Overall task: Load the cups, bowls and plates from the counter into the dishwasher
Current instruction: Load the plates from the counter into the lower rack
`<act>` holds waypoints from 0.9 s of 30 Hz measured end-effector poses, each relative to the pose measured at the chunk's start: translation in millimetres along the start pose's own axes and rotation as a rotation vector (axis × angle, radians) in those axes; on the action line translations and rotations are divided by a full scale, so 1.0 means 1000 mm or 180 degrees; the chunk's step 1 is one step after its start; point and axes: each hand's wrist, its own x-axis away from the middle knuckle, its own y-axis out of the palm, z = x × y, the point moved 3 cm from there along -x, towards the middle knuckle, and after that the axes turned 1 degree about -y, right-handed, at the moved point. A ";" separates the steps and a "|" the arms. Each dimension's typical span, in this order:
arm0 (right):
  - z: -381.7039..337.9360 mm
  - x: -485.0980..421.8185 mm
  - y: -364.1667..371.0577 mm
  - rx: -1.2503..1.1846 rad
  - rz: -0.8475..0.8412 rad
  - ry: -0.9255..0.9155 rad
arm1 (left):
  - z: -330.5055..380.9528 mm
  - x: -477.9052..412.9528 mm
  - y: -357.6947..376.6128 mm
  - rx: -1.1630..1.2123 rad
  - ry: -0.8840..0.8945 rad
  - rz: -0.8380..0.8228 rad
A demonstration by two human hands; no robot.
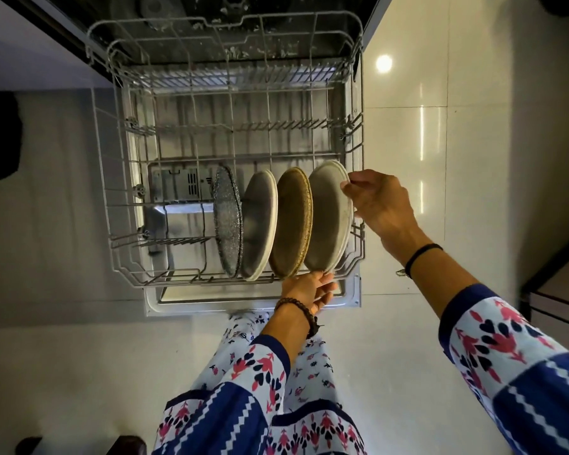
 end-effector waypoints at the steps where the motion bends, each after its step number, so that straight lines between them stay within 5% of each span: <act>1: 0.002 0.002 0.002 0.0004 0.0017 0.0004 | 0.000 0.002 -0.002 -0.0011 -0.0004 -0.0029; 14: 0.056 0.069 0.014 -0.0243 0.0064 0.0727 | -0.005 0.024 -0.052 0.0015 0.0120 0.0025; 27: 0.070 0.141 0.106 -0.1566 0.0093 0.1842 | 0.012 0.031 -0.138 0.0345 0.0391 0.0249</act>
